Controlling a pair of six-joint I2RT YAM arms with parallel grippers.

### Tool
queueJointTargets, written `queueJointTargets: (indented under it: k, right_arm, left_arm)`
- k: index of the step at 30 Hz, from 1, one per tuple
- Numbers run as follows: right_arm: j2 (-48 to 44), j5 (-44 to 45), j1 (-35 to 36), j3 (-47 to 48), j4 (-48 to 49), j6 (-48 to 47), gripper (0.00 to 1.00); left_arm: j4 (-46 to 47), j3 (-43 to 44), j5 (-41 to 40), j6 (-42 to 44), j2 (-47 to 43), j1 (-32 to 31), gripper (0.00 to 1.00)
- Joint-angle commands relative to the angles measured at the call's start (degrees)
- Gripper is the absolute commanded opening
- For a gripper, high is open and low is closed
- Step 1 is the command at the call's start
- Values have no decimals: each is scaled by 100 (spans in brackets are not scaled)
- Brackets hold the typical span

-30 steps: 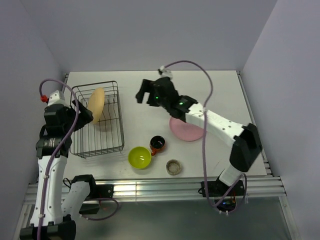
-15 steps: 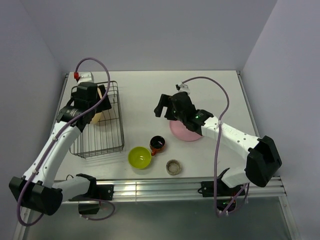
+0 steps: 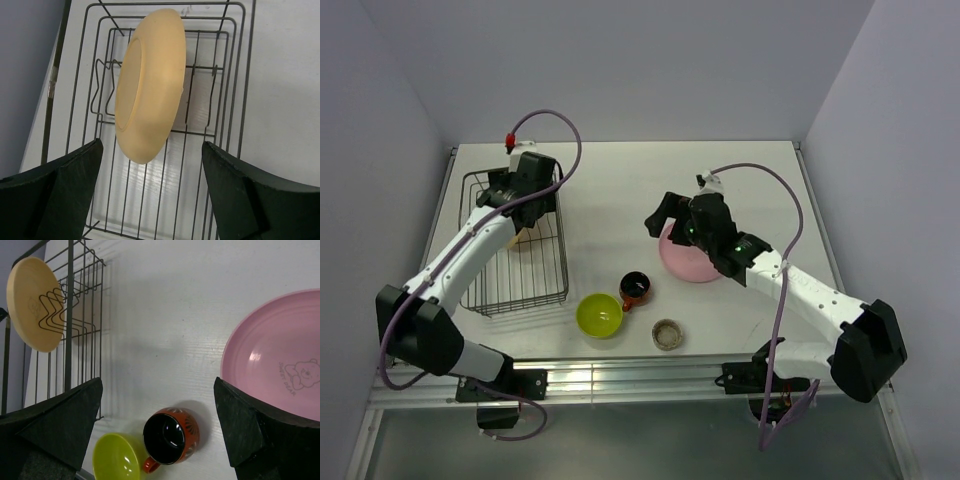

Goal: Load the mixed dishes into the dish rack

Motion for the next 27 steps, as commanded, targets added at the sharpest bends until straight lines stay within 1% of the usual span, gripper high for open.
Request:
queueJointTargets:
  k: [1, 8, 14, 20, 21, 23, 24, 27]
  right_arm:
    - [-223, -118, -175, -242, 296, -37, 100]
    - [-486, -241, -403, -637, 393, -46, 100]
    - [-592, -329, -518, -760, 445, -46, 100]
    - [-654, -399, -579, -918, 533, -38, 100]
    - [-662, -408, -588, -936, 542, -29, 100]
    - [-689, -434, -614, -989, 577, -11, 100]
    - [-698, -443, -615, -998, 586, -20, 100]
    - [-750, -452, -650, -1033, 586, -29, 100]
  left_arm:
    - [-50, 313, -445, 222, 297, -20, 87]
    - [28, 304, -849, 433, 808, -11, 86]
    - [143, 348, -1007, 635, 1169, 121, 83]
    - [354, 436, -981, 873, 1301, 235, 68]
    - [328, 506, -964, 890, 1379, 270, 63]
    - [345, 550, -955, 917, 1432, 288, 59]
    - [397, 594, -937, 934, 1494, 297, 54]
    - [442, 708, -876, 987, 1617, 305, 45]
